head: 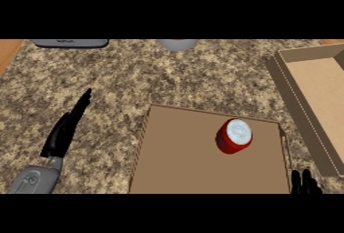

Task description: Pick the can from the tray and place it in the cardboard box

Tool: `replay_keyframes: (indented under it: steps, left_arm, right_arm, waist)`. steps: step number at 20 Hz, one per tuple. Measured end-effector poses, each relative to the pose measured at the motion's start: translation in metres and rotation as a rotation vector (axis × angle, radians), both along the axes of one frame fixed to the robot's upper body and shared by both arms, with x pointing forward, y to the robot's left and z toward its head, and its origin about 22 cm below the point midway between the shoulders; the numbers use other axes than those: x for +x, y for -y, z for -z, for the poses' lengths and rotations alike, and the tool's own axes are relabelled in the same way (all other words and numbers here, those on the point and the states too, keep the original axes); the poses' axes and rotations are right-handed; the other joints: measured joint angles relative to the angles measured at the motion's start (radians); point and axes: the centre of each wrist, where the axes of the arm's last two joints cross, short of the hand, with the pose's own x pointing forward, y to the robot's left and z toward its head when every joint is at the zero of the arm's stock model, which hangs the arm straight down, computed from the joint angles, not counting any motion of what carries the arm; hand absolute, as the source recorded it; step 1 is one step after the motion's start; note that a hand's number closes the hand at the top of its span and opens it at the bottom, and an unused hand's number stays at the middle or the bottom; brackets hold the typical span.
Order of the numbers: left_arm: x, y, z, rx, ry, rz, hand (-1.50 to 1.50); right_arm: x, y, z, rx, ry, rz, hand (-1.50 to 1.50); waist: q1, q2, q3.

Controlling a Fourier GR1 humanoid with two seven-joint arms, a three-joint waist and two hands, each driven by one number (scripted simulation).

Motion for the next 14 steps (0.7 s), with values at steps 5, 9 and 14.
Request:
replay_keyframes:
  steps: [5, 9, 14]
  left_arm:
    - [-0.001, -0.002, 0.008, -0.001, 0.0, -0.005, 0.0]
    - [-0.005, -0.003, 0.004, -0.006, -0.006, -0.01, 0.0]
    - [0.0, -0.006, 0.0, -0.005, -0.007, -0.008, 0.0]
  right_arm:
    - [0.037, -0.015, -0.002, -0.024, -0.048, -0.002, -1.5]
    - [0.054, -0.021, 0.002, -0.023, -0.086, -0.012, -1.5]
    - [0.075, -0.021, 0.008, -0.027, -0.112, -0.003, -1.5]
  waist:
    - [-0.007, -0.005, 0.001]
    - [-0.011, -0.007, 0.001]
    - [-0.014, -0.008, 0.002]
